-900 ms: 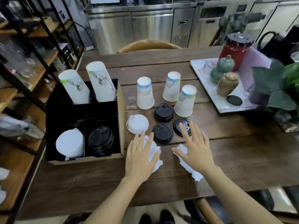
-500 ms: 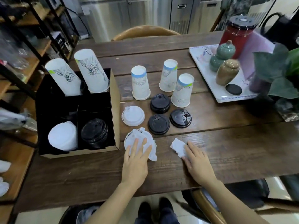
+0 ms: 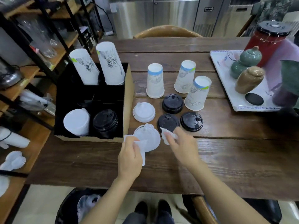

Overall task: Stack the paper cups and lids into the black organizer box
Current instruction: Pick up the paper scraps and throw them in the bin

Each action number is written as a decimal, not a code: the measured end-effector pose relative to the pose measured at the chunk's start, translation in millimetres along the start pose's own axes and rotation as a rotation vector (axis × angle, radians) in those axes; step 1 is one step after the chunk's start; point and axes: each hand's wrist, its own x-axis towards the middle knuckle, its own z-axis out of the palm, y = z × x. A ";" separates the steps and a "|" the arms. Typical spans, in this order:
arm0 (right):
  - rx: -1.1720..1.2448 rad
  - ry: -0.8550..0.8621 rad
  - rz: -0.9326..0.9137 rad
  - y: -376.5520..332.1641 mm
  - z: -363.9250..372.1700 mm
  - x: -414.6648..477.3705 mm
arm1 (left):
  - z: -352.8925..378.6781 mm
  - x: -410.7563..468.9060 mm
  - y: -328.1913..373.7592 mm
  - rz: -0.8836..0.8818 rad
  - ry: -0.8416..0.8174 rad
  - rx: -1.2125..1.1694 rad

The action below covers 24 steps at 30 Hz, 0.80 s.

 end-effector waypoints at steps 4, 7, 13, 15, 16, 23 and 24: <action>0.147 -0.086 -0.042 -48.0 9.2 -0.1 | -25.4 3.2 2.6 -0.166 0.105 -0.059; 0.201 -0.135 -0.126 -86.8 24.9 -10.2 | -50.4 3.2 -14.3 -0.173 0.195 -0.055; 0.221 -0.254 -0.243 -142.7 58.5 -24.5 | -102.7 -11.0 -51.4 -0.216 0.206 -0.290; 0.208 -0.311 -0.257 -167.9 85.4 -38.4 | -132.6 -21.4 -78.0 -0.272 0.227 -0.345; 0.219 -0.351 -0.255 -179.3 100.1 -46.1 | -146.7 -29.1 -91.7 -0.303 0.237 -0.366; 0.270 -0.943 -0.323 -239.6 218.8 -105.7 | -223.0 -100.9 -188.2 -0.610 0.357 -0.315; 0.215 -0.960 -0.362 -243.3 237.3 -112.3 | -229.4 -108.3 -202.1 -0.686 0.377 -0.323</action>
